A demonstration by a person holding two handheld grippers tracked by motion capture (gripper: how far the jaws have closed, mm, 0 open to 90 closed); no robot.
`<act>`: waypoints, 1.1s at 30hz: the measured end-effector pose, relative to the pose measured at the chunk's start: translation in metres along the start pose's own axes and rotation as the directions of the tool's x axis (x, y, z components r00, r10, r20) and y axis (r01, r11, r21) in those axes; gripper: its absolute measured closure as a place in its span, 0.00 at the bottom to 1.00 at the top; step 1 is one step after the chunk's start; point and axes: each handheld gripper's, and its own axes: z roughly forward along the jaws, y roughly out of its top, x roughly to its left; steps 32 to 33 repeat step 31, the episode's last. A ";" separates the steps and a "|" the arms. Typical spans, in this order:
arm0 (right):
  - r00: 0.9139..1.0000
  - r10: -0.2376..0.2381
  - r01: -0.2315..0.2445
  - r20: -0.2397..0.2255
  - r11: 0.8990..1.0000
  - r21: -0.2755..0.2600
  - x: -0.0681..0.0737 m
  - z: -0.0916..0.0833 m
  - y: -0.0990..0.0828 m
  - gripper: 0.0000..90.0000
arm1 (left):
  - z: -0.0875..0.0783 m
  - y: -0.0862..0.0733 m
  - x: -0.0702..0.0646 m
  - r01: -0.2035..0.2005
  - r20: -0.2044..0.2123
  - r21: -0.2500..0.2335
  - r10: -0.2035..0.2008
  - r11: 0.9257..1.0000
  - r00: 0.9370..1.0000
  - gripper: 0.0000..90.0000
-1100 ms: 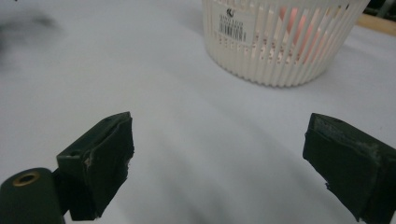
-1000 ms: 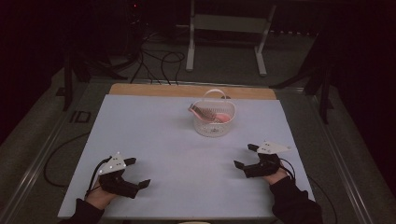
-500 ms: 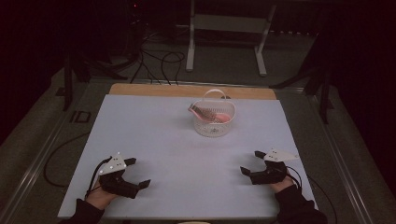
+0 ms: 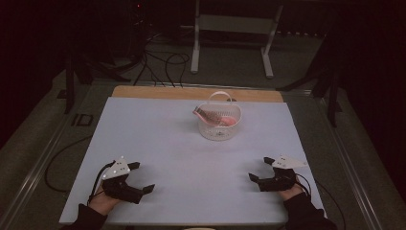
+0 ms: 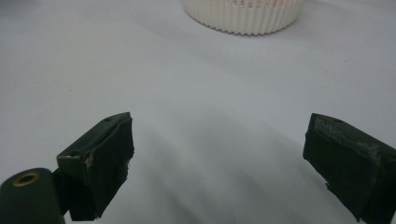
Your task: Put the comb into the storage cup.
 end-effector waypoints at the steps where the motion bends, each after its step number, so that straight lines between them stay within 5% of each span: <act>1: 1.000 0.000 0.000 0.000 1.000 0.000 0.000 0.000 0.000 0.09 | 0.000 0.000 0.000 -0.002 -0.001 0.001 0.002 1.000 1.000 0.00; 33: 1.000 -0.009 0.009 0.002 1.000 -0.018 0.006 0.006 0.003 0.09 | 0.000 0.000 -0.001 -0.004 0.000 -0.003 0.004 1.000 1.000 0.00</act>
